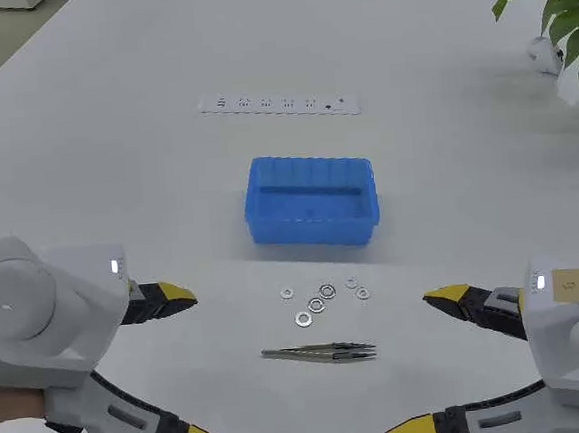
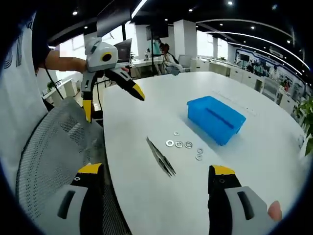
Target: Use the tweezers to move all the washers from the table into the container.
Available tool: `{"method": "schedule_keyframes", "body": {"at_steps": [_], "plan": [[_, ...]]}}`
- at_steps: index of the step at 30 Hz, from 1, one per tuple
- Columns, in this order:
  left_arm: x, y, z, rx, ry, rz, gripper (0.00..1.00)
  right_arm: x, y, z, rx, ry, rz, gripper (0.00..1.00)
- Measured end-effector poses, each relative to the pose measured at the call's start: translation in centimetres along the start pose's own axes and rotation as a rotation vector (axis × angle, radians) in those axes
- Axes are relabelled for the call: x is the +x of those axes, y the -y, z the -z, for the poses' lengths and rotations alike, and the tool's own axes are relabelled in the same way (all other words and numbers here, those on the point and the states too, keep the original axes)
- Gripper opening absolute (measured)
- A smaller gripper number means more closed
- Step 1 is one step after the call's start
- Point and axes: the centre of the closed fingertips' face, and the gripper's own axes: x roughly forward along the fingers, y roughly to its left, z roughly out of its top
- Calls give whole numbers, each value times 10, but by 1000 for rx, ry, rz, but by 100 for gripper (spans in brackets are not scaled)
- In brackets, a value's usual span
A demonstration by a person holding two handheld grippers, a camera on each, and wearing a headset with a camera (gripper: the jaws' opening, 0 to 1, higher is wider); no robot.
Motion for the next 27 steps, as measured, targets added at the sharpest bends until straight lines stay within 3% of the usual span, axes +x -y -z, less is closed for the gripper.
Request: {"method": "schedule_keyframes", "body": {"at_steps": [16,27], "plan": [[2,-2,-5,8,10,-9,97,-2,2,2,-13,-13,11,88],[3,-3,-2,9,-1,-7,97,-2,4,2,-5,-7,17,88]]}}
